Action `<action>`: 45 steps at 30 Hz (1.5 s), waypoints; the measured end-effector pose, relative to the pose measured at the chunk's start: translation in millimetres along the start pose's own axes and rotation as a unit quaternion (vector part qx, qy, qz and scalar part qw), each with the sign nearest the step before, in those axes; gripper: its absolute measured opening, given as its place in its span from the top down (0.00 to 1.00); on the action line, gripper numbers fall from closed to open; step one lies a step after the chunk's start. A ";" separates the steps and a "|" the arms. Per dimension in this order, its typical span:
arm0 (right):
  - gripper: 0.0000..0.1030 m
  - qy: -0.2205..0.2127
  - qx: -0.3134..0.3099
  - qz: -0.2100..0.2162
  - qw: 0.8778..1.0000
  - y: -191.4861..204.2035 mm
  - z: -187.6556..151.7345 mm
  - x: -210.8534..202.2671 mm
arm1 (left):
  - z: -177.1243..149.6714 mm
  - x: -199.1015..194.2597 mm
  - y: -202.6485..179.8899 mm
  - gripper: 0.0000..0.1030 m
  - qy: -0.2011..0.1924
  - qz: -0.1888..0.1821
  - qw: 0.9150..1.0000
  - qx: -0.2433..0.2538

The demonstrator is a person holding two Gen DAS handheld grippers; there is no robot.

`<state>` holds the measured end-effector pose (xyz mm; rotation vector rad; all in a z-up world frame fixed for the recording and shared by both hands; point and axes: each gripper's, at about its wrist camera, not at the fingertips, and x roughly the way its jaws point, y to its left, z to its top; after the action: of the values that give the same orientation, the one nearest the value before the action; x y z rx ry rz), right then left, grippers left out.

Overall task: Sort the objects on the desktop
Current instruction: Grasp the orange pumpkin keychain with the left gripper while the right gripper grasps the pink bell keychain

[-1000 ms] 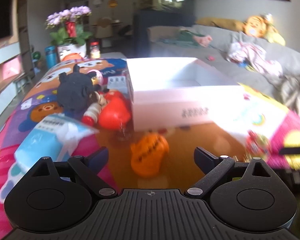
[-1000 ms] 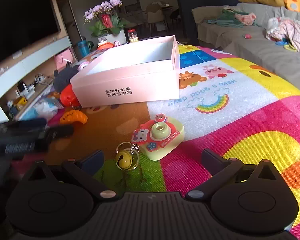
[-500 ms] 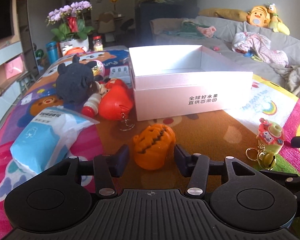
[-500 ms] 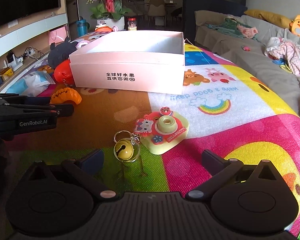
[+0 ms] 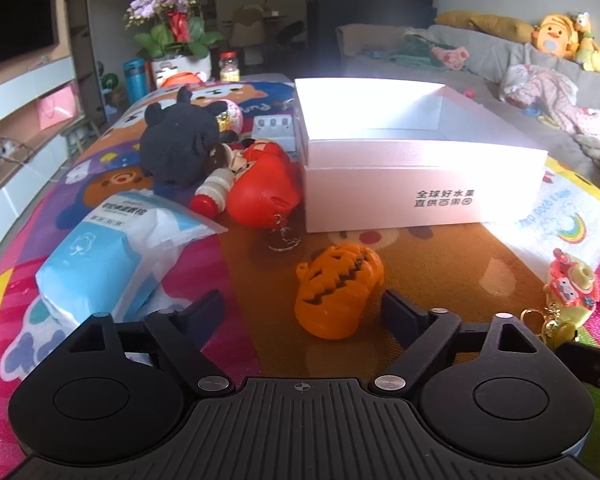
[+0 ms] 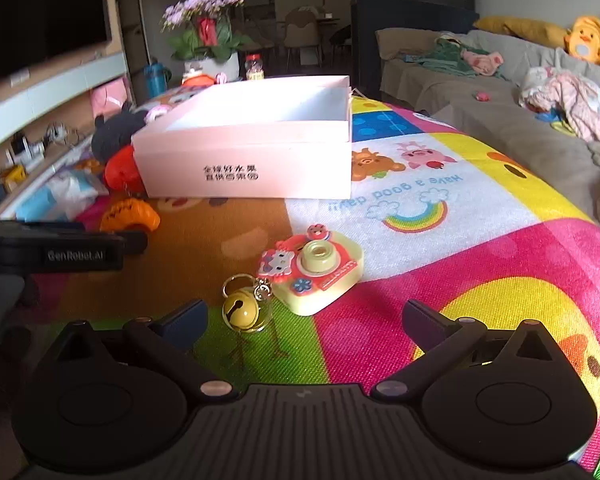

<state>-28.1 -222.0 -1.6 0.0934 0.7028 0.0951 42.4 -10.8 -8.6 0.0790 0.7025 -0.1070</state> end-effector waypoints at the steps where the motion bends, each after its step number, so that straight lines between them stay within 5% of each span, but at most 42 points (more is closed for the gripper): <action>1: 0.00 0.000 0.010 0.004 1.000 -3.1 0.3 0.0 | 0.5 1.3 0.7 0.06 0.004 0.006 1.000 -0.006; 15: 0.00 0.021 -0.004 -0.003 1.000 1.7 2.7 6.9 | -5.9 -7.9 3.5 0.02 0.009 0.019 1.000 -0.022; 19: 0.00 0.031 -0.033 -0.021 0.999 9.5 1.9 10.5 | -10.2 -16.1 1.3 0.02 0.012 -0.018 1.000 -0.003; 24: 0.00 0.019 -0.010 0.006 1.000 -1.8 1.3 5.0 | -10.9 -20.3 -14.9 0.02 0.007 -0.071 0.996 0.056; 29: 0.00 0.010 0.013 0.029 0.999 -10.2 2.6 0.6 | -7.8 -21.3 -11.5 0.02 0.000 -0.128 0.991 0.035; 36: 0.00 -0.027 -0.101 -0.008 0.995 9.3 8.1 -6.0 | -0.5 -10.7 -2.3 0.02 -0.020 -0.093 0.994 0.055; 38: 0.00 -0.020 -0.098 -0.004 0.995 10.8 16.6 0.7 | 3.0 -5.9 2.3 0.02 -0.008 -0.114 0.993 0.038; 41: 0.14 0.009 -0.086 0.005 0.996 14.3 27.1 20.1 | 0.9 -12.1 5.1 0.02 -0.011 -0.140 0.990 0.031; 45: 0.29 0.025 -0.091 -0.002 0.996 17.9 30.9 32.8 | -0.9 -21.8 9.4 0.02 -0.023 -0.127 0.991 0.039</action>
<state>15.9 -202.1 3.0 -0.0843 0.7407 0.1575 26.5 0.2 5.2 0.0605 0.6598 -0.3797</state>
